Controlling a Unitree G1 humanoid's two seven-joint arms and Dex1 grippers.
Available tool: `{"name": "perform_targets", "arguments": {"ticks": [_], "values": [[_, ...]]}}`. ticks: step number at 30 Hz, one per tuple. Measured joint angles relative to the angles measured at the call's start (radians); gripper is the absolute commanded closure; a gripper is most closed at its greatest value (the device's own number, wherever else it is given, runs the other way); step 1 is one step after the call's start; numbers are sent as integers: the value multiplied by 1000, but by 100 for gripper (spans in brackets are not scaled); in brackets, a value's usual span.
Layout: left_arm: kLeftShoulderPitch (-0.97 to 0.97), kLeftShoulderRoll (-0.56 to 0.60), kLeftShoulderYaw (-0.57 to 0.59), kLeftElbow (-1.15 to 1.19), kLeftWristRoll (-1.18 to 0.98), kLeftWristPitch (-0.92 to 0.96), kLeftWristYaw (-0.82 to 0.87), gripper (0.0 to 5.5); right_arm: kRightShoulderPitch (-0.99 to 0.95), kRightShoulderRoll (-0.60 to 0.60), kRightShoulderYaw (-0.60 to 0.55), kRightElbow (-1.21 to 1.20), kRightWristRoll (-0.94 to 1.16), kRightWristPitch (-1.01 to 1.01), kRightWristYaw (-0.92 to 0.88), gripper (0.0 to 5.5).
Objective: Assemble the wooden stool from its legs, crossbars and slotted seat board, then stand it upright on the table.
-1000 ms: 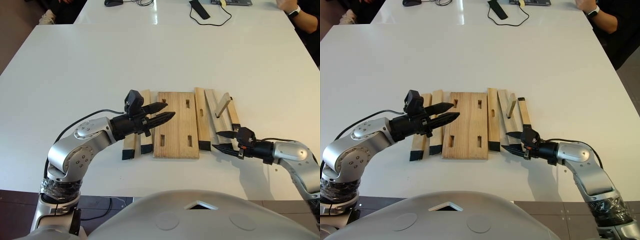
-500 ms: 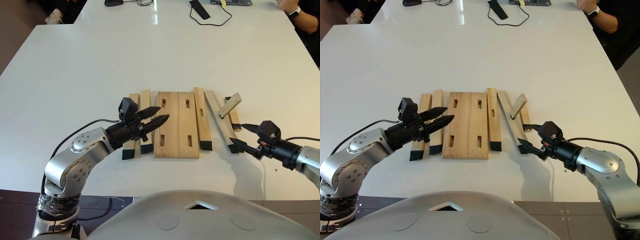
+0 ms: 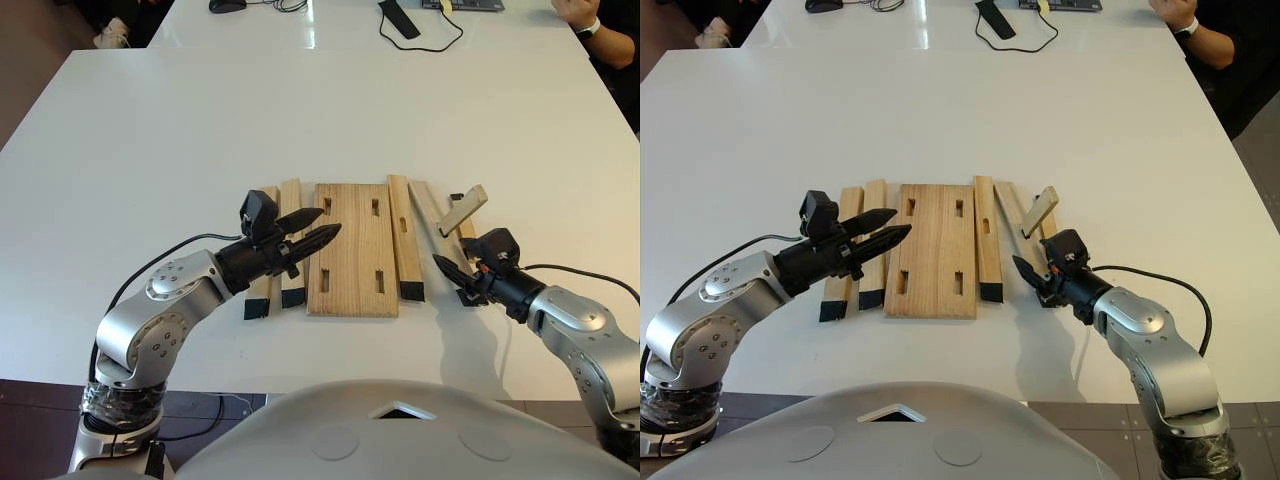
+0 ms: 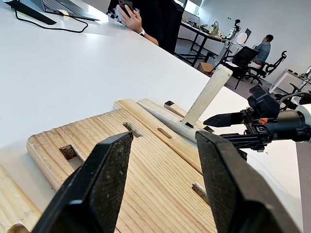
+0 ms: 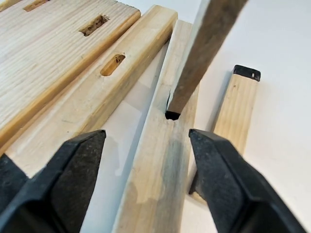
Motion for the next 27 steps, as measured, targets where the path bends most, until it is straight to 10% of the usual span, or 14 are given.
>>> {"name": "perform_targets", "arguments": {"ticks": [18, 27], "values": [[-6, 1, 0, 5, 0, 14, -3, 311, 4, 6, 38, 105, -52, -67, 35, 234], [3, 0, 0, 2, 1, 14, 4, 311, 13, -20, 22, 118, -64, -60, 41, 344]]}}
